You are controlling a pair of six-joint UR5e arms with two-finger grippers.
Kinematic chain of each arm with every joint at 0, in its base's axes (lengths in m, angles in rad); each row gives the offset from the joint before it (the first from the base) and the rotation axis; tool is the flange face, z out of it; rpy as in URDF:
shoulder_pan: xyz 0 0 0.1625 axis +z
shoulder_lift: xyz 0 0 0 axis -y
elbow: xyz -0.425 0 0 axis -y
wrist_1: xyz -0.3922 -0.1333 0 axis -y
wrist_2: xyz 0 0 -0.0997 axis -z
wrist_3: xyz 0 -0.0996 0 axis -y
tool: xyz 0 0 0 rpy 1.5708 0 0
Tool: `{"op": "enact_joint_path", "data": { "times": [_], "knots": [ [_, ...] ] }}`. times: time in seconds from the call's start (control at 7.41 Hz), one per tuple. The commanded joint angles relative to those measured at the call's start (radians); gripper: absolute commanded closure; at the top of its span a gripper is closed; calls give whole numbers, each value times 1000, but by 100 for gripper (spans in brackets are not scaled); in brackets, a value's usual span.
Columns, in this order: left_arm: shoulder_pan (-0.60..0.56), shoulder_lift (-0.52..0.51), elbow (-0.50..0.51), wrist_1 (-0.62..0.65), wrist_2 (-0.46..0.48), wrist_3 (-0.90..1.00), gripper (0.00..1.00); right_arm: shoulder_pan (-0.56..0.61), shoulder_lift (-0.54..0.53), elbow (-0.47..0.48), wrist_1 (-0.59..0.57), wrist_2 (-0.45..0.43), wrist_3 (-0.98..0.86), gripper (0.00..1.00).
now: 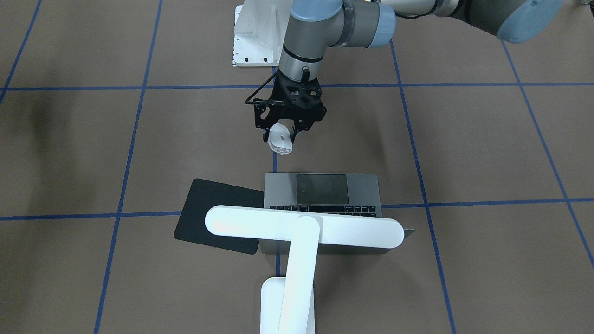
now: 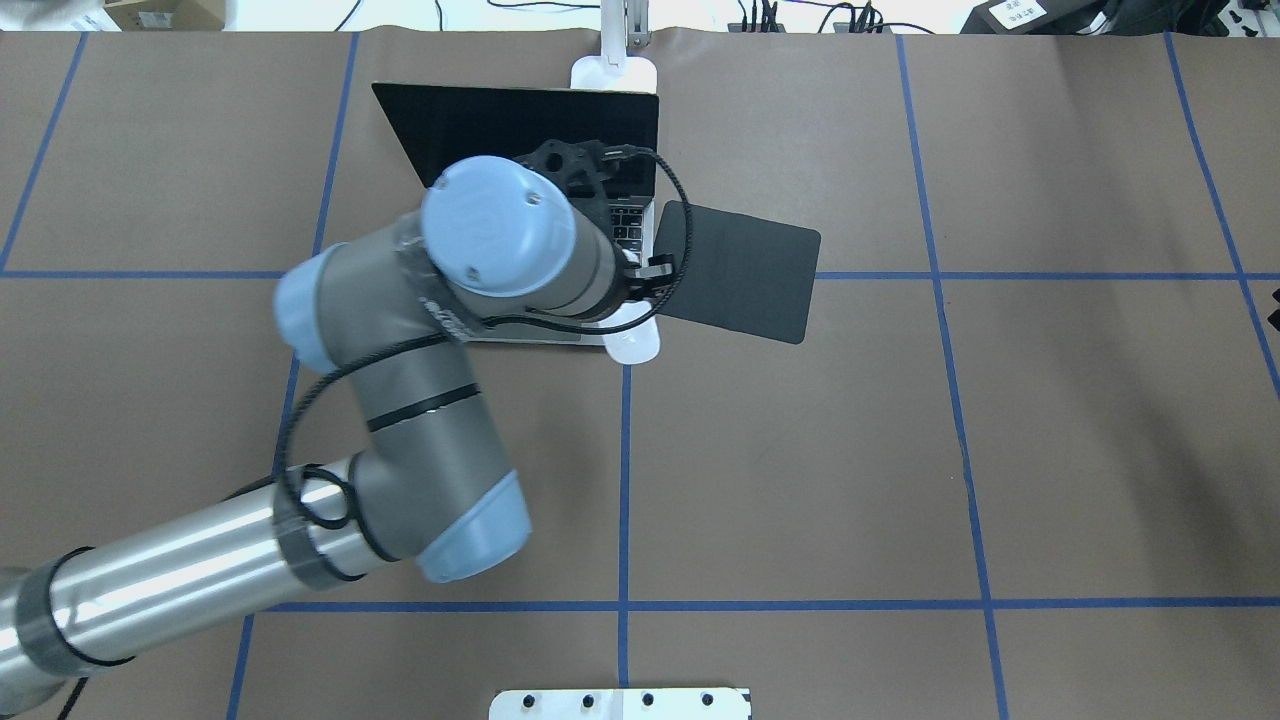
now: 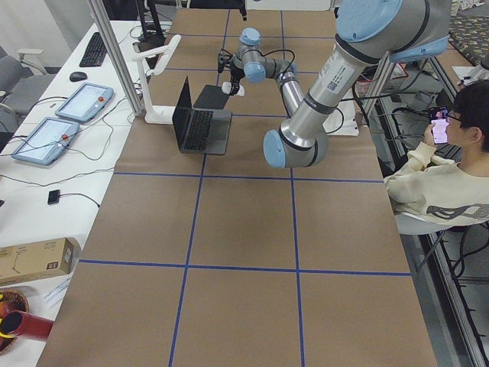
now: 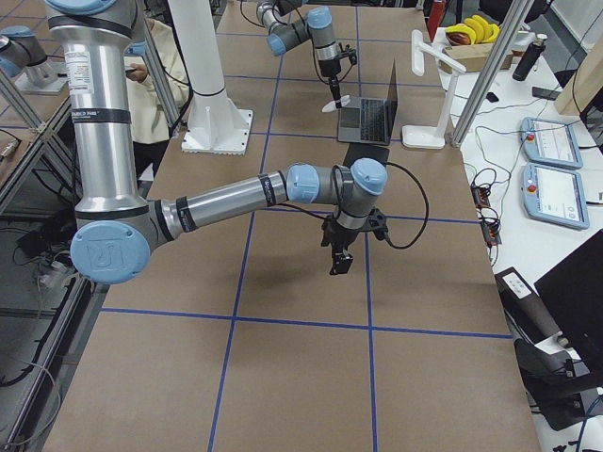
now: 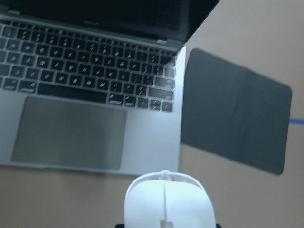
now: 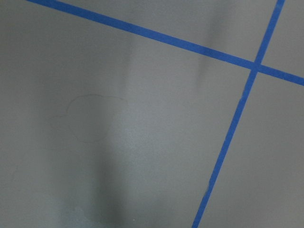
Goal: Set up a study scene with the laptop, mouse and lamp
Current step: 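Carry the white mouse with the left gripper onto the black mouse pad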
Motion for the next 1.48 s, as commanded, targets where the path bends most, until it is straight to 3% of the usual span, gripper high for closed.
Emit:
{"op": "enact_joint_path", "data": {
  "times": [0.0, 0.13, 0.4, 0.94, 1.08, 1.21, 1.35],
  "knots": [
    [83, -104, 195, -129, 179, -61, 92, 1, -4, 16, -2, 7, 0, 0],
    [103, -159, 298, -172, 240, -67, 92, 1, -9, 23, -2, 10, 0, 0],
    [132, -198, 410, -257, 385, -69, 92, 1, -9, 59, -22, 12, 29, 0],
    [136, -222, 480, -263, 534, -64, 91, -1, -10, 69, -32, 33, 37, 0],
    [136, -225, 483, -266, 546, -64, 75, -1, -12, 69, -32, 36, 37, 0],
    [134, -227, 487, -286, 561, -64, 10, 1, -13, 69, -32, 41, 37, 0],
    [134, -227, 487, -298, 568, -64, 1, 1, -13, 69, -32, 59, 37, 0]
  ]
}}
